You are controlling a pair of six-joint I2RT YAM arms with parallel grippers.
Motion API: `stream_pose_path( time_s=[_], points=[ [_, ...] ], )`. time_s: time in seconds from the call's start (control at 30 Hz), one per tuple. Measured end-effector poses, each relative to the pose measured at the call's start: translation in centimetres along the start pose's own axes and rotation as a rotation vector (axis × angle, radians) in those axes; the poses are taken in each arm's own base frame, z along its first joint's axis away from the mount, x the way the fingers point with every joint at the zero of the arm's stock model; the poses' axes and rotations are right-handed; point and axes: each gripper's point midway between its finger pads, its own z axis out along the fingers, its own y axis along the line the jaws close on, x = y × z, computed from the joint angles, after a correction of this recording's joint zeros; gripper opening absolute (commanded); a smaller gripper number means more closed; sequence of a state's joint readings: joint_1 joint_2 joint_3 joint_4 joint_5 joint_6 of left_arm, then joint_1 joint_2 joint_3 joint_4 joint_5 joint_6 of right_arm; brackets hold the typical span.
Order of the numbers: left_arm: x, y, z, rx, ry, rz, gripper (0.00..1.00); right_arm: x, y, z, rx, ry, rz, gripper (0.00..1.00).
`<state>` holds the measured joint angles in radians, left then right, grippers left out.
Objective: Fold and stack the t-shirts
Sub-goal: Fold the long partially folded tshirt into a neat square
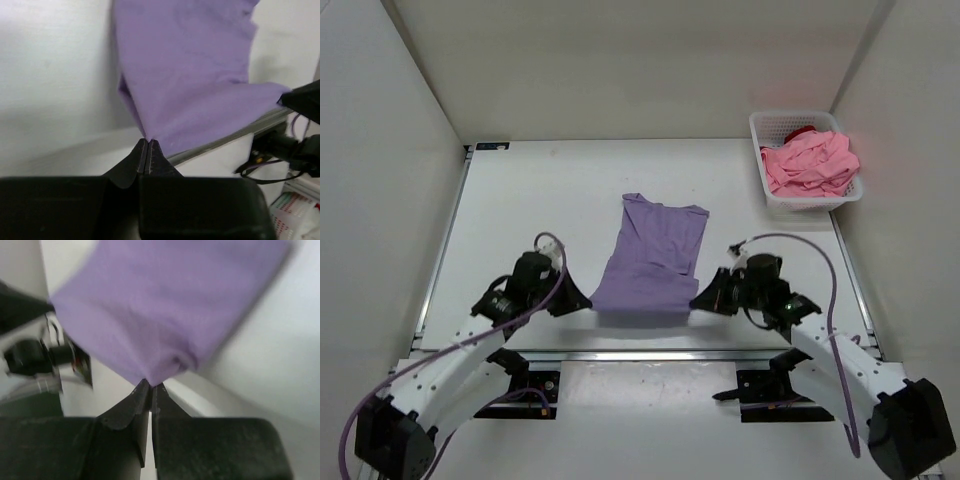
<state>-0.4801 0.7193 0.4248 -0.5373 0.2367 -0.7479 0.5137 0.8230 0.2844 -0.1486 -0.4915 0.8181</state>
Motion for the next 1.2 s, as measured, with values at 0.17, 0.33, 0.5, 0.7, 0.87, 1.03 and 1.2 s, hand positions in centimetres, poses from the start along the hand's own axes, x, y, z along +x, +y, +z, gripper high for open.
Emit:
stream_pose_path(
  time_s=[0.17, 0.33, 0.5, 0.7, 0.87, 1.03, 1.2],
  points=[
    [-8.2, -6.6, 0.6, 0.048, -0.082, 0.042, 0.00, -12.2, 2.1, -2.1, 0.046, -0.194, -0.048, 0.00],
    [-17.9, -11.3, 4.7, 0.050, -0.214, 0.078, 0.00, -21.2, 1.7, -1.3, 0.103, -0.247, -0.087, 0.00],
    [-23.8, -11.3, 12.5, -0.017, -0.223, 0.075, 0.00, -28.8, -0.8, 0.9, 0.153, -0.255, -0.090, 0.00],
    [-25.8, -7.2, 18.6, -0.145, -0.186, 0.040, 0.00, -32.9, -5.2, 4.8, 0.196, -0.212, -0.048, 0.00],
    [-28.2, -6.4, 20.0, -0.163, -0.211, 0.021, 0.01, -35.5, -6.5, 7.1, 0.194, -0.181, -0.040, 0.08],
    [-30.3, -5.3, 19.3, -0.167, -0.263, -0.004, 0.45, -39.4, -4.1, 6.7, 0.177, -0.228, -0.108, 0.32],
    [-32.1, -2.3, 17.7, -0.170, -0.307, -0.049, 0.82, -40.0, -2.2, 4.9, 0.176, -0.263, -0.167, 0.34]
  ],
)
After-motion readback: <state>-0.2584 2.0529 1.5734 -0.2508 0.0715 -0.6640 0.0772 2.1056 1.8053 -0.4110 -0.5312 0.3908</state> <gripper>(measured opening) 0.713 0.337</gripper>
